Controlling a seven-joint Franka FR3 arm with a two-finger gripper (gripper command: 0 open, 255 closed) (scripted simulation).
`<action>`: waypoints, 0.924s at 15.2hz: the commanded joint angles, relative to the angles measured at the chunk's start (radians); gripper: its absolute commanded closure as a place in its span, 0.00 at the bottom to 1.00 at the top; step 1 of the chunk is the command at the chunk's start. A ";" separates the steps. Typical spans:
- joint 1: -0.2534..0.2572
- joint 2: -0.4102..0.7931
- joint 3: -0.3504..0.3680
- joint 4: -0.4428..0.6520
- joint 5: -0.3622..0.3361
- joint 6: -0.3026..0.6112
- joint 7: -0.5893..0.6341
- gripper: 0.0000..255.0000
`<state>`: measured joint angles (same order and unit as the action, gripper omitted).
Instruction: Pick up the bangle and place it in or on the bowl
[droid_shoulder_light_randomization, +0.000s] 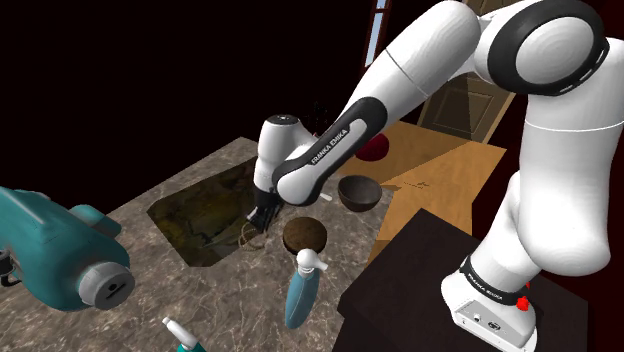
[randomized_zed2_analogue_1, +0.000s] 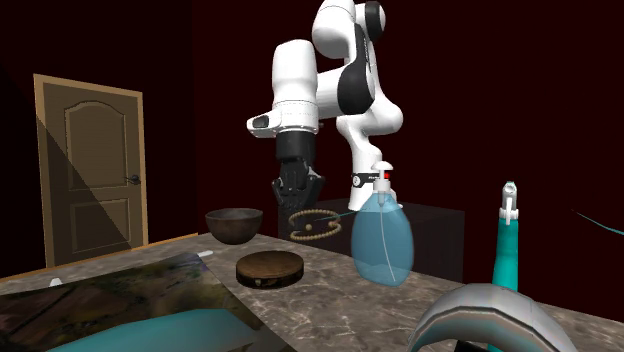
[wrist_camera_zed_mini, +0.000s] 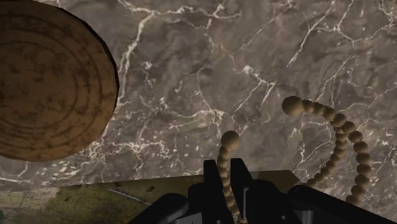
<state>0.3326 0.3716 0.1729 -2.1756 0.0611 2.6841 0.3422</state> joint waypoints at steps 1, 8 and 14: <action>-0.002 -0.022 0.002 0.001 0.003 -0.023 0.000 1.00; -0.045 -0.101 0.006 -0.048 0.033 -0.057 -0.058 1.00; -0.156 -0.191 -0.008 -0.174 0.110 -0.035 -0.246 1.00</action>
<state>0.1963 0.1974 0.1669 -2.3224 0.1559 2.6410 0.1333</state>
